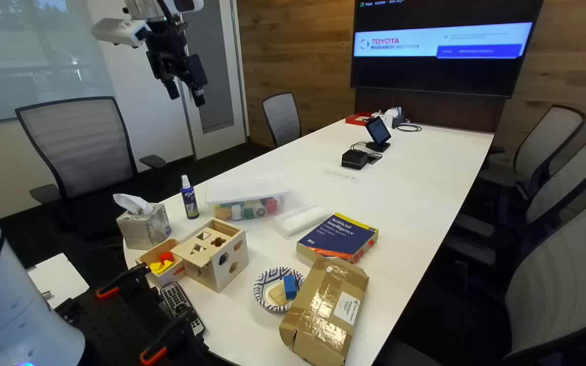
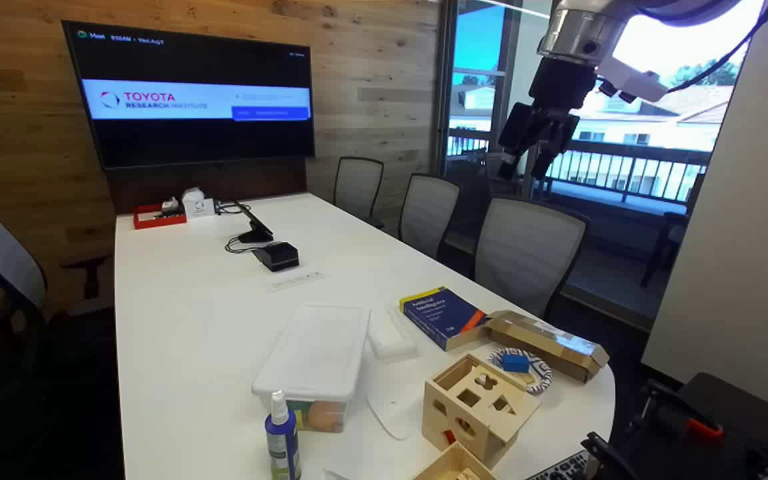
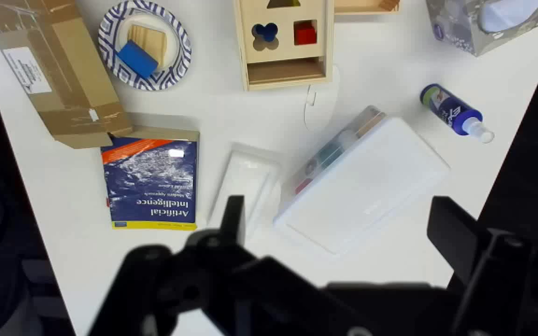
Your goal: Flip the blue block over
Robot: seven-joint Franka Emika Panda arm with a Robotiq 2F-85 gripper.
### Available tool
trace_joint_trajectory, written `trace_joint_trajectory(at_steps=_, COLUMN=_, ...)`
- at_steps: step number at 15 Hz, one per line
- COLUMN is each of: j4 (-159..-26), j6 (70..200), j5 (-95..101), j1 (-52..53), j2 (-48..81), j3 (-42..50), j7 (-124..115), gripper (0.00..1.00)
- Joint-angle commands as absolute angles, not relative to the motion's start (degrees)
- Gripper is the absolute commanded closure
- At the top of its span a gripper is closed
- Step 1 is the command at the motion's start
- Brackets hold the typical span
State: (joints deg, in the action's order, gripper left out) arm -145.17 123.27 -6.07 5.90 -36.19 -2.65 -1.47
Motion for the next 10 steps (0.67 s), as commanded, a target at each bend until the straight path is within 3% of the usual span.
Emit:
trace_joint_trajectory(at_steps=1, j4=-145.1, j6=123.2, j5=-6.2, j1=5.6, j2=-36.2, j3=-2.9, j7=-1.3, gripper=0.0)
trace_joint_trajectory(at_steps=10, j4=-142.1, j6=124.8, j5=12.4, j1=-6.7, j2=-28.2, j3=-2.8, j7=-6.4, gripper=0.0)
